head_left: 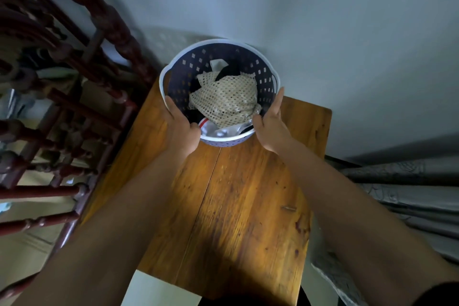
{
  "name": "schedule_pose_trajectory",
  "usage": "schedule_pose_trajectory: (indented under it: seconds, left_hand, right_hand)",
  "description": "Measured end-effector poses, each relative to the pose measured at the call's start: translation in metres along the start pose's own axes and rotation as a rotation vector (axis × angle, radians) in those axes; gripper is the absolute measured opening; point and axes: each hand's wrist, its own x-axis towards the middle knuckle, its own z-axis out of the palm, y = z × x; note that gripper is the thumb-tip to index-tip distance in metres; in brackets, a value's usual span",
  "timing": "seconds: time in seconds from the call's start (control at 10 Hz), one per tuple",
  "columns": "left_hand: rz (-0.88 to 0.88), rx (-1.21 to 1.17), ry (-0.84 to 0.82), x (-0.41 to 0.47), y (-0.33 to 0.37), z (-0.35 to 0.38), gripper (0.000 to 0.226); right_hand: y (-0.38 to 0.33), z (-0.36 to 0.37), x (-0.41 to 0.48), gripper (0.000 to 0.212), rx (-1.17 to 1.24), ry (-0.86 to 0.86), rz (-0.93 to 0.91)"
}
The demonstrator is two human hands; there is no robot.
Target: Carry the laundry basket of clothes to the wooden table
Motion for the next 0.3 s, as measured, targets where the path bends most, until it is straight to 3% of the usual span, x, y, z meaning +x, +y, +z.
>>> schedule_pose_trajectory:
  seconds: [0.2,0.3]
  left_hand:
    - [0.001,0.084,-0.123,-0.011,-0.010,-0.019,0.098]
    - [0.084,0.055,-0.122,-0.020,-0.028,-0.023,0.088]
  right_hand:
    - [-0.008,-0.021,-0.023,0.087,-0.019,-0.099,-0.008]
    - [-0.004,-0.041,-0.054,0.063,-0.041,-0.104,-0.085]
